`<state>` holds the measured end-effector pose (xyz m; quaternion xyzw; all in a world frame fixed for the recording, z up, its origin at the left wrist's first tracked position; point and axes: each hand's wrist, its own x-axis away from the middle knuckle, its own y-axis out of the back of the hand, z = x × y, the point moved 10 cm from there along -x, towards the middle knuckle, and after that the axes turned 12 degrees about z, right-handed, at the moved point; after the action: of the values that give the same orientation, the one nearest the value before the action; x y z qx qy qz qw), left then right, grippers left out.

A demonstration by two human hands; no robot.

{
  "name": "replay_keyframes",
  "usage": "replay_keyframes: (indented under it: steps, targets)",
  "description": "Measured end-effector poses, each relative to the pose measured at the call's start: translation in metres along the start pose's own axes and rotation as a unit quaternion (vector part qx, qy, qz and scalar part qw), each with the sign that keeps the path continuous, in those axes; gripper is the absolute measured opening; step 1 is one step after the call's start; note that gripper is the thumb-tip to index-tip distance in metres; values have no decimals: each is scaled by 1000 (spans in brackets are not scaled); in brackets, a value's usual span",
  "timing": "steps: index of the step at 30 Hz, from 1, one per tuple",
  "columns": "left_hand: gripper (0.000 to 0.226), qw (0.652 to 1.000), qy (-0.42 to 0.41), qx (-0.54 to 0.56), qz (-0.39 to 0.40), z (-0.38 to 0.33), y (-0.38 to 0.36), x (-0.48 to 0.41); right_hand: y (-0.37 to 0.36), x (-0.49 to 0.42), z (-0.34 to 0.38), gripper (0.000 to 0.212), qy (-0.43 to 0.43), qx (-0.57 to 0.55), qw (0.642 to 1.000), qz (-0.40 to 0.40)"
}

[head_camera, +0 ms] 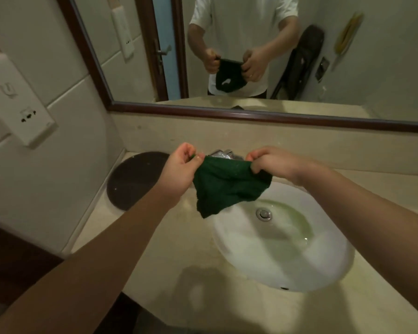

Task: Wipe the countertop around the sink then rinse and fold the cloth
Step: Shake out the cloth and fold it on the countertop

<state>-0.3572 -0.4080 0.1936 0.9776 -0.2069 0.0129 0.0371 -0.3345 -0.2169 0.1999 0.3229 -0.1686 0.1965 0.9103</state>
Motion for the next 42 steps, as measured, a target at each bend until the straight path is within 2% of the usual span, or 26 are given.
replay_keyframes:
  steps: [2, 4, 7, 9, 10, 12, 14, 15, 16, 17, 19, 20, 22, 25, 27, 31, 36, 39, 40, 42]
  targets:
    - [17, 1000, -2, 11, 18, -11, 5, 3, 7, 1, 9, 13, 11, -21, 999, -45]
    - [5, 998, 23, -10, 52, -14, 9, 3, 9, 4, 20, 4, 37, -37, 995, -80]
    - [28, 968, 73, -159, 177, -14, 4, 1, 12, 11, 35, 16, 77, -57, 987, -131]
    - [28, 936, 91, -246, 236, -14, -2, 2, 11, 13, 48, 16, 97, -42, 985, -138]
    - [23, 931, 86, -261, 241, -16, -3, 1, 9, 13, 54, 15, 96, -4, 987, -132]
    - [11, 944, 55, -227, 232, -26, -4, -1, 3, 10, 61, 25, 52, 169, 977, -119]
    - [11, 964, 16, -155, 214, -35, -3, -4, 4, 9, 69, 37, -3, 364, 922, -135]
    - [11, 971, -2, -129, 201, -41, -1, -5, 5, 11, 77, 39, 6, 403, 903, -150]
    - [12, 975, -22, -117, 188, -48, 0, -5, 5, 13, 87, 38, 36, 406, 899, -160]
    - [12, 977, -39, -111, 178, -53, 0, -6, 7, 16, 95, 35, 69, 374, 910, -165]
    - [10, 975, -54, -114, 181, -58, -1, -10, 19, 23, 105, 29, 112, 237, 948, -182]
    - [10, 972, -50, -120, 195, -61, -5, -10, 25, 28, 109, 29, 130, 184, 954, -197]
    - [17, 961, -48, -148, 229, -69, -15, -10, 30, 34, 118, 24, 173, 144, 951, -212]
    - [16, 954, -95, -192, 211, -97, -24, -14, 26, 38, 128, 12, 235, 70, 949, -198]
    - [15, 951, -103, -206, 207, -107, -26, -16, 37, 43, 128, 12, 259, 19, 936, -238]
    - [10, 915, -30, -340, 215, -82, -17, -15, 62, 52, 111, 18, 265, -126, 914, -280]
    - [10, 924, 45, -329, 191, -49, 4, -12, 69, 56, 90, 18, 220, -130, 912, -321]
    - [21, 916, 85, -336, 203, -39, 6, -14, 58, 49, 96, 16, 216, -65, 939, -261]
    - [23, 911, 101, -336, 217, -35, 5, -14, 59, 49, 98, 16, 224, -78, 938, -255]
    - [23, 896, 125, -350, 243, -24, 3, -12, 74, 57, 97, 16, 242, -165, 912, -288]
